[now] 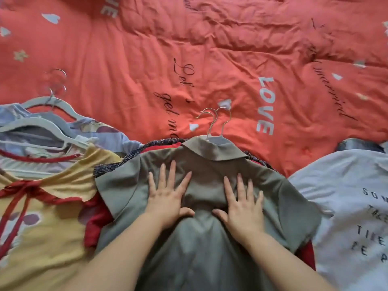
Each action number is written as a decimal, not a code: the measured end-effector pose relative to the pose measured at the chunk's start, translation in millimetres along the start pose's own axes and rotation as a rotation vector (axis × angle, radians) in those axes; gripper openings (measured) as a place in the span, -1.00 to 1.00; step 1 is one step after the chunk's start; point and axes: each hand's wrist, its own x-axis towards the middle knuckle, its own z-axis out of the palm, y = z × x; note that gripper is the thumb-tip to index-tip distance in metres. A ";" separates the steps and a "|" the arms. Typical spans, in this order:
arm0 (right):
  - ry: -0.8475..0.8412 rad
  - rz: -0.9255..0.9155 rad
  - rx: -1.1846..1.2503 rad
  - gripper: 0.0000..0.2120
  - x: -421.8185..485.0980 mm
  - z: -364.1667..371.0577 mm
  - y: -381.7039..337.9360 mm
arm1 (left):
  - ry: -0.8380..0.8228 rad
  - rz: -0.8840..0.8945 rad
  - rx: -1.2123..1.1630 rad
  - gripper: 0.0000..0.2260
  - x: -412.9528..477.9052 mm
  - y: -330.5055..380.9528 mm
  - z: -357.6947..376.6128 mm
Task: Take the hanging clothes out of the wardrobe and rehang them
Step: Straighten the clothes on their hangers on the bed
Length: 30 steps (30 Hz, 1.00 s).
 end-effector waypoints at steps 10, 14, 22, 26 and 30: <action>-0.058 -0.050 -0.002 -0.17 -8.4 -11.1 6.9 | -0.022 0.005 -0.001 -0.12 -13.5 1.1 -16.0; -0.115 -0.050 0.044 -0.29 -41.6 -28.4 6.8 | -0.046 0.004 -0.015 -0.24 -50.7 0.1 -22.6; -0.179 -0.039 0.087 -0.40 -136.0 -64.7 -1.4 | -0.074 0.012 -0.023 -0.37 -143.5 8.3 -56.5; -0.113 -0.029 0.097 -0.41 -177.7 -96.2 -10.5 | -0.009 0.006 -0.037 -0.42 -187.5 9.2 -89.7; -0.032 -0.042 0.098 -0.44 -216.2 -124.7 -20.2 | 0.056 0.011 -0.034 -0.45 -233.3 6.5 -122.4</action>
